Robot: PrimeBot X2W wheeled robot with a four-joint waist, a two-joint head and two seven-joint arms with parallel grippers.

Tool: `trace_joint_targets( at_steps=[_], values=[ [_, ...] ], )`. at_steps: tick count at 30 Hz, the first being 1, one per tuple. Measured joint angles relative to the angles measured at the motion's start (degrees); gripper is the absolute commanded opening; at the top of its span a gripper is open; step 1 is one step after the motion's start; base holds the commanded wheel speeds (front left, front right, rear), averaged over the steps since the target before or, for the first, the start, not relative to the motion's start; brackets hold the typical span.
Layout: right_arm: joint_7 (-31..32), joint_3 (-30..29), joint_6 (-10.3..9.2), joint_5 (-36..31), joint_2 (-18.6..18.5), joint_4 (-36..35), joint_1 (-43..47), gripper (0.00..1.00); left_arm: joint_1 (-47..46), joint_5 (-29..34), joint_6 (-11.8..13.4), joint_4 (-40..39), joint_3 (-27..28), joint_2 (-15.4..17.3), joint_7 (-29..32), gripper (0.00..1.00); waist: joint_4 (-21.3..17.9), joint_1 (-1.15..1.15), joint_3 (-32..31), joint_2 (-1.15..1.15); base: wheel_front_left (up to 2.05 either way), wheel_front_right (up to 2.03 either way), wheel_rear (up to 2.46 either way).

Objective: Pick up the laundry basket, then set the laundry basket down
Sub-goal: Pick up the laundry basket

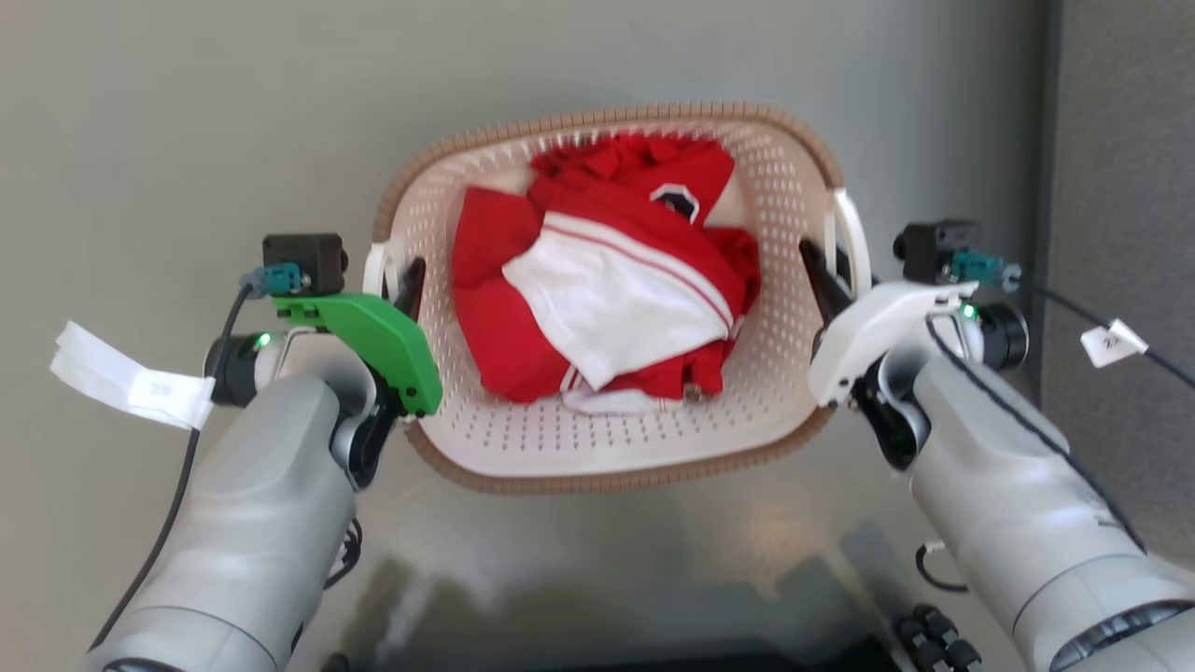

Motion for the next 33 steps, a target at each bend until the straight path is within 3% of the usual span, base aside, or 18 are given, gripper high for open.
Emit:
trace_joint_targets(
  at_steps=[9, 33],
  values=[
    [0.5, 3.5, 0.18, 2.9, 0.2, 2.4, 0.7, 0.0, 1.1, -2.7, 0.0, 0.6, -2.2, 0.2, 2.0, 0.0, -0.5, 0.0, -7.1, 0.0, 0.0, 0.0, 0.0],
    [17.6, 12.2, 0.48, 12.9, 0.4, 4.4, 5.8, 0.0, 10.3, -10.2, 0.1, 1.8, -8.3, 1.4, 12.9, 0.0, -2.9, 0.0, -25.9, 0.0, 0.0, 0.0, 0.0]
  ],
)
